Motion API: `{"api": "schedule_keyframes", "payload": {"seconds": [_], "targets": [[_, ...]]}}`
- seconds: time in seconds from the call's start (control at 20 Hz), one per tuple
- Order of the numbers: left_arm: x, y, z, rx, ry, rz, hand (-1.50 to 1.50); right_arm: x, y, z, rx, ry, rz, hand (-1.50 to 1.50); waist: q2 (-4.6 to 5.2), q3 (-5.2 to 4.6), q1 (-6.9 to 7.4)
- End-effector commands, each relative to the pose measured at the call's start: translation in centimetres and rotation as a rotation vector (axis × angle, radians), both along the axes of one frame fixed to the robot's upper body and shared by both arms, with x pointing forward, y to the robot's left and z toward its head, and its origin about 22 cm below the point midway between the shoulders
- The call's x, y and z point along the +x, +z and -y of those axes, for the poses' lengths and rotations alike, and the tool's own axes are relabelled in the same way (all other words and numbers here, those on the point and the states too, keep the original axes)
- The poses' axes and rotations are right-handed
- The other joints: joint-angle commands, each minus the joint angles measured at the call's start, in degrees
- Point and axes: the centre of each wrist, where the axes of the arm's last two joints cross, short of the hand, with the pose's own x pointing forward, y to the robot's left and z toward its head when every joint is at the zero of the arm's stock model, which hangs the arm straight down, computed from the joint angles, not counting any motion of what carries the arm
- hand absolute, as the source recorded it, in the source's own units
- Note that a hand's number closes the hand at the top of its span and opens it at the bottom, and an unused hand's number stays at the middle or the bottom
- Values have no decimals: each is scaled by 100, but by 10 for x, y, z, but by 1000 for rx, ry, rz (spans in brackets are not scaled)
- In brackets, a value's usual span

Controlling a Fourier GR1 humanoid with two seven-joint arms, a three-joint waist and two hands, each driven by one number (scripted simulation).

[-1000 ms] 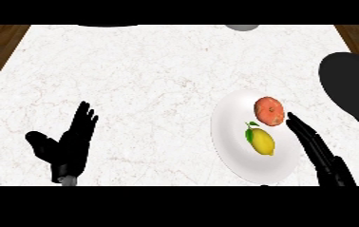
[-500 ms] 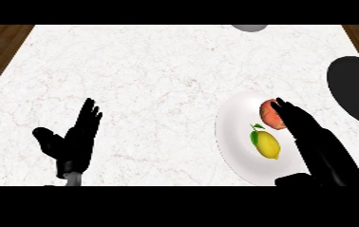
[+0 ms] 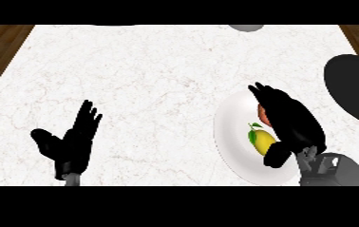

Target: Pick the lemon from the plate and place it in the pan

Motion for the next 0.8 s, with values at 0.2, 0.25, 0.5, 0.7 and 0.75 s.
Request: {"api": "schedule_keyframes", "payload": {"seconds": [0.2,0.25,0.5,0.7,0.75], "targets": [[1,-12,-3,-1,15,-78,0,12,-13,10,-77,22,-224,-150,25,-41,-106],[3,-7,16,-29,9,-60,0,9,-5,2,-78,29,-241,-150,20,-41,-110],[-8,-20,1,-2,-6,-84,0,5,-24,16,-37,34,-168,-150,27,-39,-99],[12,-23,9,2,10,-76,0,-7,-30,4,18,55,-149,-150,28,-41,-135],[-14,-6,0,8,-11,-82,0,-4,-41,24,0,57,-141,-150,20,-37,-90]]}}
